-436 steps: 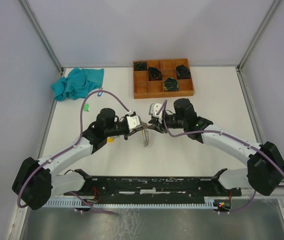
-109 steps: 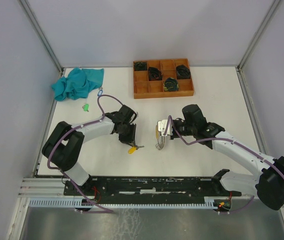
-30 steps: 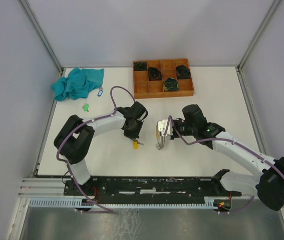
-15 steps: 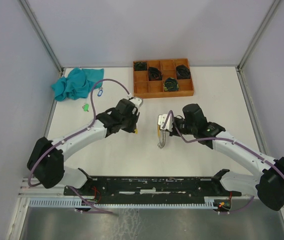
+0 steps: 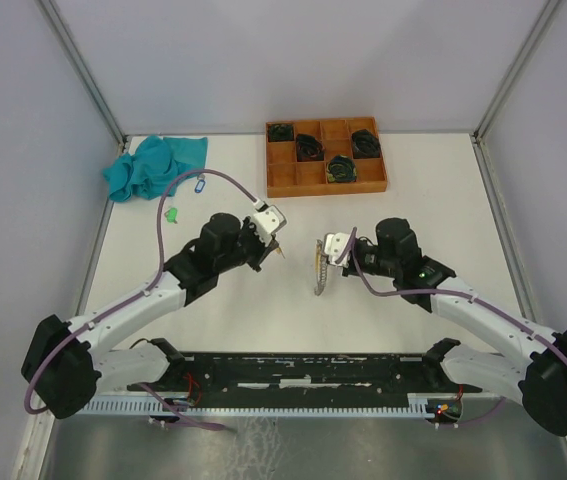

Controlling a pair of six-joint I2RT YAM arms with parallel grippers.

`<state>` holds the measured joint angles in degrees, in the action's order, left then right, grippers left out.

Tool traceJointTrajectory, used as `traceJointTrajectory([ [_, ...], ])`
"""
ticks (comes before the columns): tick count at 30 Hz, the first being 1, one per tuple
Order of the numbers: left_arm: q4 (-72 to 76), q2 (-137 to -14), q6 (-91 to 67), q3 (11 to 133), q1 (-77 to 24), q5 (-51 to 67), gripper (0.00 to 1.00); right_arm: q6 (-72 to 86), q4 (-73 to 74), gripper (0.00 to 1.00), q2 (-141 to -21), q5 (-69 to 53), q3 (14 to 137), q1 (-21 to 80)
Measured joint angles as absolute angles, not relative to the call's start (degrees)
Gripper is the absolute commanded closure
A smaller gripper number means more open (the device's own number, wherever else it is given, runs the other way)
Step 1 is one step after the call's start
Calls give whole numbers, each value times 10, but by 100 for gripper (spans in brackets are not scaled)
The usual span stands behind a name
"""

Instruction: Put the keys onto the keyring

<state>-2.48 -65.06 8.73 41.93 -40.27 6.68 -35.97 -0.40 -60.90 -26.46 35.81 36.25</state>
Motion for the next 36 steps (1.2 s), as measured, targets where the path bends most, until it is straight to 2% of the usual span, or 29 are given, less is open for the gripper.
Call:
traceJointTrajectory([
  [6,34,-635,174,393,-403,153,97,-390,-9,99,-609,-318,358,363],
  [19,58,-648,335,371,-403,319,97,-434,-21,99,-633,-368,359,368],
  [36,110,-648,387,308,-433,300,97,-461,-17,99,-662,-316,363,418],
])
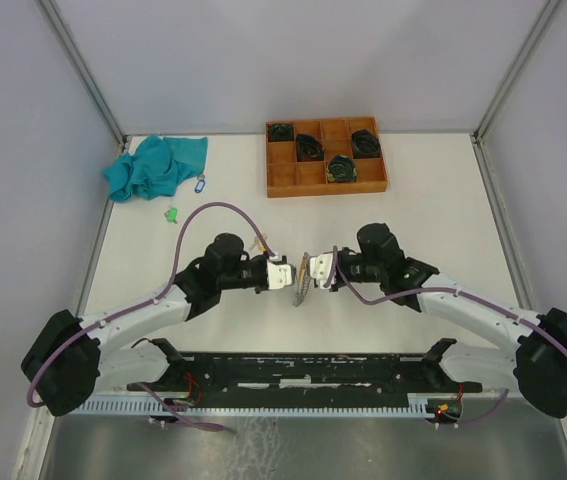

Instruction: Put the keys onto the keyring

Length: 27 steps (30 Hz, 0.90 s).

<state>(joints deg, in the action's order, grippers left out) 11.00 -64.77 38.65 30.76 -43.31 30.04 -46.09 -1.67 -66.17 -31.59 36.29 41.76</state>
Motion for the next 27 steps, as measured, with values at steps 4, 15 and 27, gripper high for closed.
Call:
traceJointTrajectory([
  [4,122,-644,387,306,-437,286,97,-469,-16,99,-662,-304,363,427],
  [15,139,-630,386,302,-439,280,97,-481,-15,99,-662,-280,363,439],
  [27,139,-630,386,300,-439,281,97,-481,-15,99,-662,-270,363,441],
])
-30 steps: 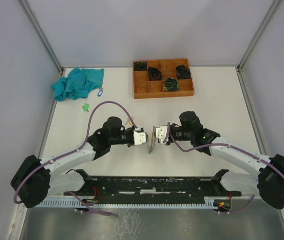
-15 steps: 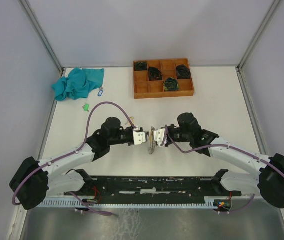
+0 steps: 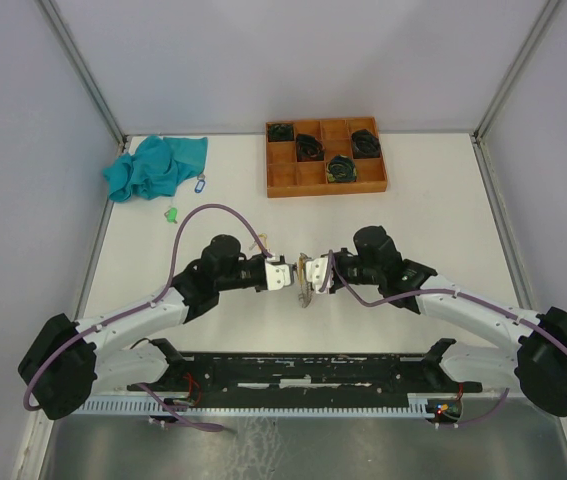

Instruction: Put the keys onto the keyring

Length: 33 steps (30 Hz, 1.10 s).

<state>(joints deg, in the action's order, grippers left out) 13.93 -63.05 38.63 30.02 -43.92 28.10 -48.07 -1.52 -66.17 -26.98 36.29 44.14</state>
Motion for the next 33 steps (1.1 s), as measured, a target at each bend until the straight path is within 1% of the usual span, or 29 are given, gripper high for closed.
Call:
traceJointTrajectory([
  [33,151,-632,386,300,-441,287,97,-468,-26,99,-664,-269,363,445],
])
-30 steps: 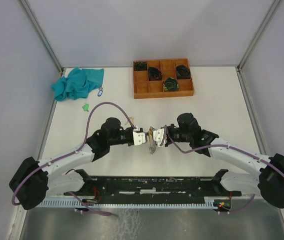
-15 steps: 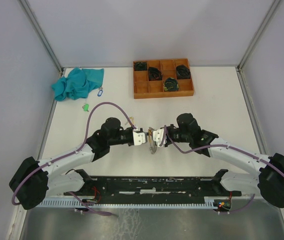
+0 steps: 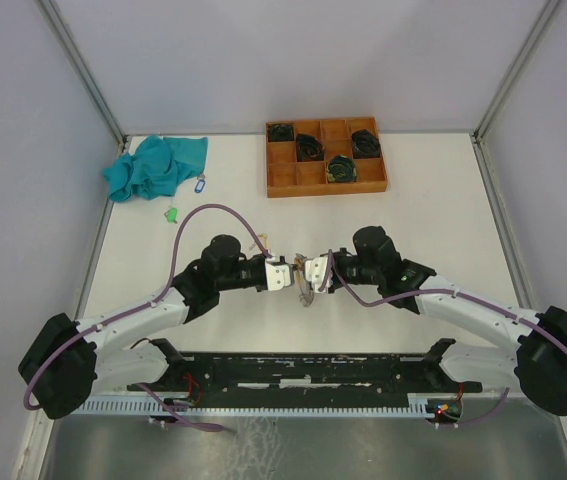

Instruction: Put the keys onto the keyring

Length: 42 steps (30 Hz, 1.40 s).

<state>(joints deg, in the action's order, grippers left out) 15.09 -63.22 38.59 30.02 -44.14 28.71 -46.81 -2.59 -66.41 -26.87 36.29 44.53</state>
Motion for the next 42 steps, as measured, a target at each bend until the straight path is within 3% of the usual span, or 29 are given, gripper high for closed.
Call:
traceJointTrajectory([
  [42,154,-641,384,300,-441,293,97,-442,-30,99,-665,-264,363,445],
])
